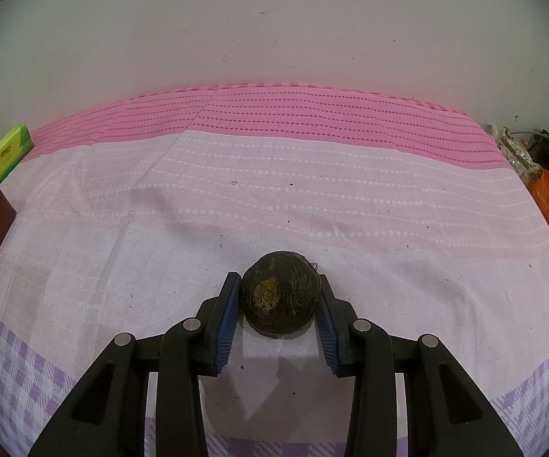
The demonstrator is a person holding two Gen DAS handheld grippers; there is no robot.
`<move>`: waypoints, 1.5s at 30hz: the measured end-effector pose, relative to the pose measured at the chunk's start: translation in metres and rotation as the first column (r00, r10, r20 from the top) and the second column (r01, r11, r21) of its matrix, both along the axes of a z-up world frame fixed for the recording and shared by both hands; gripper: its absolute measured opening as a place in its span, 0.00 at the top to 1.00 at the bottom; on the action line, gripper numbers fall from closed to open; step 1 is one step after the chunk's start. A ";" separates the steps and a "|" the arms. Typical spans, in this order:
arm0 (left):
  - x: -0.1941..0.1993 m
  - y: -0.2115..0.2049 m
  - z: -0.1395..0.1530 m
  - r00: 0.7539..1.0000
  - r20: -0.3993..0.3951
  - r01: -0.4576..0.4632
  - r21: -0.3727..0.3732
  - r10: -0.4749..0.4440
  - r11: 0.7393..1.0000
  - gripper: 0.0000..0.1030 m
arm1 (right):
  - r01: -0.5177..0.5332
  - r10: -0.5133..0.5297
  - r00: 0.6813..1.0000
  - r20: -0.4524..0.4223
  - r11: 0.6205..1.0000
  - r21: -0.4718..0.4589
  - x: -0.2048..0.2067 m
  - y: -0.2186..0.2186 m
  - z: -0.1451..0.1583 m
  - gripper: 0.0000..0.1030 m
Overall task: Organize fruits
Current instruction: 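Carry dark brown fruit over the tin tray with left tool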
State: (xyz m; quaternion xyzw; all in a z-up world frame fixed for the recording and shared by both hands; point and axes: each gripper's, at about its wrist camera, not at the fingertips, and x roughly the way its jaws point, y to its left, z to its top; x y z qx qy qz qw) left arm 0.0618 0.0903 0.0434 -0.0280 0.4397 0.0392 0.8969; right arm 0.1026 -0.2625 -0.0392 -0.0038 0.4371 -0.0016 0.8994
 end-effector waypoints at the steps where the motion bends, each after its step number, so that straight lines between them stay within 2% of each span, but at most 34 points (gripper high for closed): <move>1: -0.001 0.005 -0.001 1.000 -0.005 -0.007 0.001 0.007 1.000 0.68 | 0.000 0.000 1.000 0.000 1.000 0.000 0.000 0.001 0.000 0.62; 12: -0.011 0.051 -0.020 0.993 -0.066 -0.096 -0.015 0.095 0.995 0.68 | 0.001 -0.001 1.000 -0.001 1.000 -0.003 0.000 0.002 0.001 0.62; 25: -0.016 0.064 -0.032 0.988 -0.102 -0.117 -0.023 0.114 0.993 0.68 | 0.001 -0.001 1.000 0.000 1.000 -0.004 0.000 0.002 0.000 0.62; 45: -0.020 0.061 -0.046 0.982 -0.155 -0.117 -0.026 0.111 0.993 0.68 | 0.001 -0.001 1.000 0.000 1.000 -0.004 0.000 0.002 0.000 0.62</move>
